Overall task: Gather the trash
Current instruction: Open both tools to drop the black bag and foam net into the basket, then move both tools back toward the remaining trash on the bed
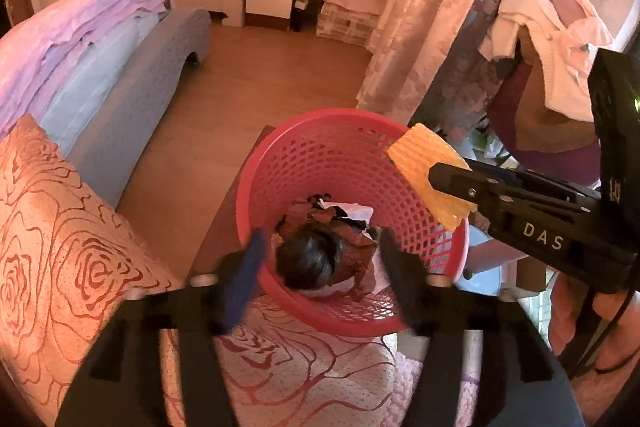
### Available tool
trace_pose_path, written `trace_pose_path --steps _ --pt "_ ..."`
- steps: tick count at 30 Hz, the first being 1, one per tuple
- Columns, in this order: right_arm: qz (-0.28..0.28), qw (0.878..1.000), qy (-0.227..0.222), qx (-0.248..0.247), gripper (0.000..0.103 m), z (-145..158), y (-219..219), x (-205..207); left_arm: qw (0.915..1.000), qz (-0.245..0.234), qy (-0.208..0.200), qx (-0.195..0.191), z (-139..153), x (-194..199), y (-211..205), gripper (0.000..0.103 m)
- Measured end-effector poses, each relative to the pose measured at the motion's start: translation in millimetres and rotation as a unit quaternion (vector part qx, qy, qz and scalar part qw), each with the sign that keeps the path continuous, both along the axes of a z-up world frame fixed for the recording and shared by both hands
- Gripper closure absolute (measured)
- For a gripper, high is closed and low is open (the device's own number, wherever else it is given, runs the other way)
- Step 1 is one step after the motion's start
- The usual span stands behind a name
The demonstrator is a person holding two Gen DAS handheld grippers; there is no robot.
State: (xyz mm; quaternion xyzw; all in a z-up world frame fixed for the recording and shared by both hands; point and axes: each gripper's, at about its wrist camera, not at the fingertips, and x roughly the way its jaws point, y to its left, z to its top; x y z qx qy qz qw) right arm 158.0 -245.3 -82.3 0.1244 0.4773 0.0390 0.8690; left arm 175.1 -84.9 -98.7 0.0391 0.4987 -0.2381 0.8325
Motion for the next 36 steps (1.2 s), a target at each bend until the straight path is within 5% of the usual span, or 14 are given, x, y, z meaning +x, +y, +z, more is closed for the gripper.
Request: trace_pose_path --steps 14,36 --pt "-0.007 1.0 -0.013 -0.004 0.046 6 1 -6 0.9988 0.044 -0.012 -0.017 14 2 30 0.032" --pt "0.059 0.998 -0.022 -0.007 0.043 16 55 -4 0.9905 0.119 -0.067 -0.016 57 -37 96 0.027"
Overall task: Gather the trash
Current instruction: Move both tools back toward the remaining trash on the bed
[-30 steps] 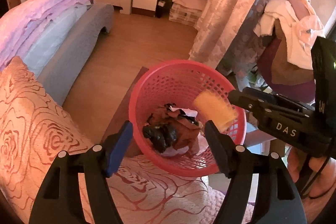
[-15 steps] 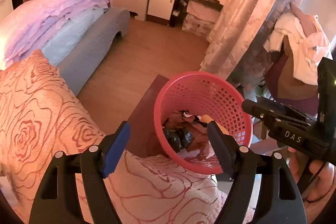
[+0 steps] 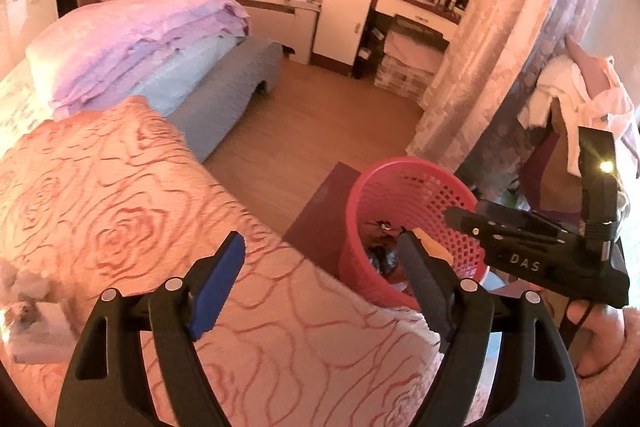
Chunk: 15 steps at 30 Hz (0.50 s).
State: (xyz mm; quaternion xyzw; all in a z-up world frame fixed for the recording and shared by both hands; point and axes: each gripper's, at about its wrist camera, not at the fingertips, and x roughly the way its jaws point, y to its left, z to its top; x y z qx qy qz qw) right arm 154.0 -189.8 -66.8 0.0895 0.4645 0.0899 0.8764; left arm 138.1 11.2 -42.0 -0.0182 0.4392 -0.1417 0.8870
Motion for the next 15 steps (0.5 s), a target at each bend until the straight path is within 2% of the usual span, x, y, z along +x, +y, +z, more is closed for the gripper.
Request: trace_pose_path --steps 6,8,15 --pt "0.033 0.999 -0.004 0.0 0.043 6 29 -1 0.9993 0.038 -0.008 -0.002 11 -18 34 0.026" --pt "0.044 0.999 -0.006 0.0 0.04 9 37 -1 0.9985 0.053 -0.015 -0.003 17 -25 47 0.026" --pt "0.109 0.994 -0.014 0.0 0.037 18 86 -3 0.9914 0.121 -0.049 0.004 39 -57 108 0.025"
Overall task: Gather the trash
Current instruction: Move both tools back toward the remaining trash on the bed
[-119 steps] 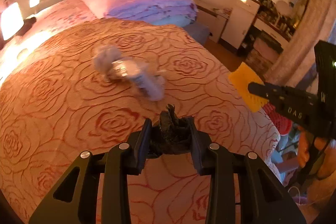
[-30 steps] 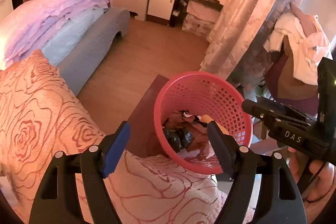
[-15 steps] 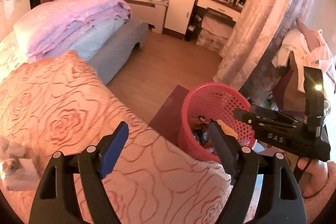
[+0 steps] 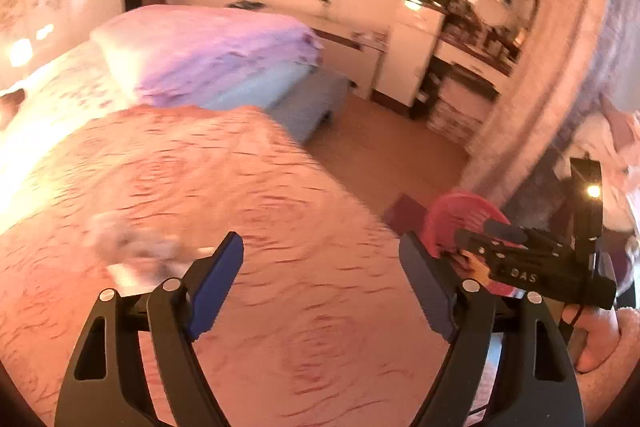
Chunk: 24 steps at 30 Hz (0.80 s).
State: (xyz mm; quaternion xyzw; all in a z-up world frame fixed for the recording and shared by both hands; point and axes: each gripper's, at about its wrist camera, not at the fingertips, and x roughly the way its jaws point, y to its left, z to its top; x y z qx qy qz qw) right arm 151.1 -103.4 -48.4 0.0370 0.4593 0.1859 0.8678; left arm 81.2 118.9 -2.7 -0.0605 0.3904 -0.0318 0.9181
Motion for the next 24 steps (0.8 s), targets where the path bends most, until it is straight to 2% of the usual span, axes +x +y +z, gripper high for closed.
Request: trace_pose_path --steps 6,10,16,24 --pt "0.074 0.997 -0.002 0.0 0.037 8 57 -2 0.9953 0.097 -0.001 0.005 2 -26 79 0.025" --pt "0.13 0.991 -0.005 -0.001 0.037 13 105 -6 0.9843 0.176 0.006 -0.004 -2 -46 131 0.025" --pt "0.203 0.979 -0.023 -0.003 0.037 24 167 -15 0.9736 0.227 0.015 -0.021 -11 -69 170 0.025" --pt "0.279 0.96 -0.028 -0.009 0.037 22 231 -31 0.9657 0.256 0.019 -0.037 -21 -87 190 0.025"
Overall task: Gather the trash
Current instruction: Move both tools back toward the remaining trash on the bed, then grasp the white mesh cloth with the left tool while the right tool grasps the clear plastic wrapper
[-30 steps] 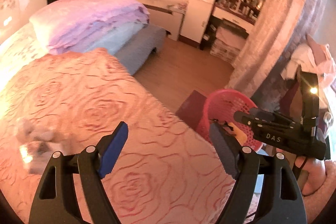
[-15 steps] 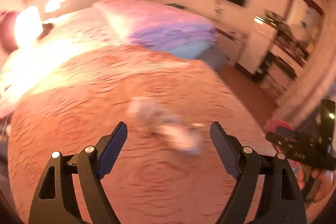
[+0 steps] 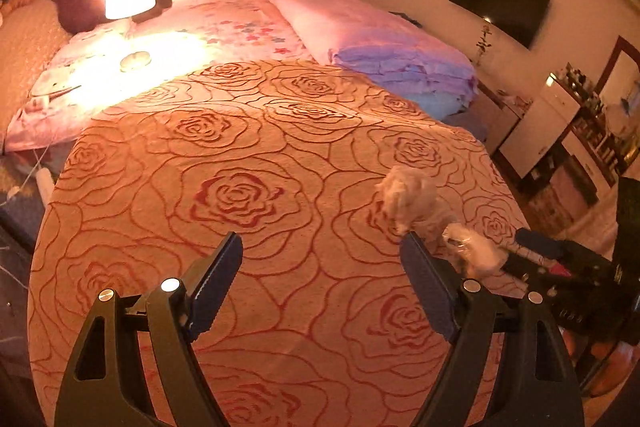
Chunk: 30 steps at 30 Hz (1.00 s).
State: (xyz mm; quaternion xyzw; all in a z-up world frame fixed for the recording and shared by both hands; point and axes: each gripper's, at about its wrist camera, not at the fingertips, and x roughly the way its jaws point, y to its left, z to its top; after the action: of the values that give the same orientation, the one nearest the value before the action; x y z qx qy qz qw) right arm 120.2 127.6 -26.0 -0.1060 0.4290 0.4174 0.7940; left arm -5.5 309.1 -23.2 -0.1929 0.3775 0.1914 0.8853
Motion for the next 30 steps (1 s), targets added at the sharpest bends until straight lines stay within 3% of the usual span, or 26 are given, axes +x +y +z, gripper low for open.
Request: trace_pose_path --steps 9,16,21,27,30 --pt "0.071 0.997 0.019 0.009 0.037 -1 13 -25 0.9997 0.023 0.003 -0.007 -7 -5 16 0.025" --pt "0.123 0.992 -0.011 -0.003 0.037 4 28 -32 0.9995 0.029 0.007 -0.012 -13 -7 18 0.025" --pt "0.166 0.985 -0.047 -0.029 0.031 -3 49 -44 0.9993 0.035 0.007 -0.011 -12 -11 20 0.025" --pt "0.196 0.978 -0.05 -0.057 0.031 -21 66 -45 0.9989 0.045 0.009 -0.011 -13 -16 24 0.025" --pt "0.194 0.979 -0.045 -0.052 0.04 -22 66 -46 0.9987 0.049 0.01 -0.013 -15 -19 26 0.025"
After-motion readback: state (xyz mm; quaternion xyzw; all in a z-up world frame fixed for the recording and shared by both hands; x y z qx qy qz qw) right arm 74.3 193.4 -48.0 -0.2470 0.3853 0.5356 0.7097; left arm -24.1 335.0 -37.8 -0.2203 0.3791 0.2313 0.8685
